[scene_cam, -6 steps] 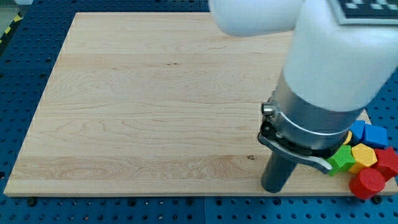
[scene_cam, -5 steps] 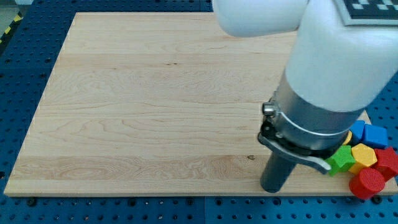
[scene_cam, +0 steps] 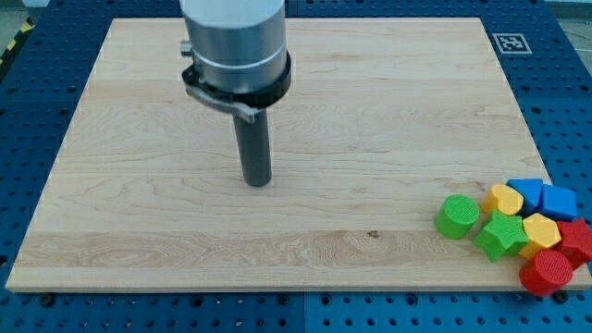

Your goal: Move arm to the right centre of the board

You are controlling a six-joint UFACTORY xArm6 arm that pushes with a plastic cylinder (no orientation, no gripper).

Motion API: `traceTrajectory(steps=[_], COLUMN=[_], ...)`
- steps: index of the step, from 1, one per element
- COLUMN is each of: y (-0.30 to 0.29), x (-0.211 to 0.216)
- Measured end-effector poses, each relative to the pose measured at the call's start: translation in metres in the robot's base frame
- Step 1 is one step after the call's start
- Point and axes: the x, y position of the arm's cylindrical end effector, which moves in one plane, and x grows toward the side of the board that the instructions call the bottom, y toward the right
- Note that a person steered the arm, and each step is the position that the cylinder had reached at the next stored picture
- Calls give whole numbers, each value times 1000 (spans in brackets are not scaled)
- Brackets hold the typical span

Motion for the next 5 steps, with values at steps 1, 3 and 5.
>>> traceTrajectory(steps=[1, 3, 5], y=[0, 3, 51], x=[-8, -32, -74])
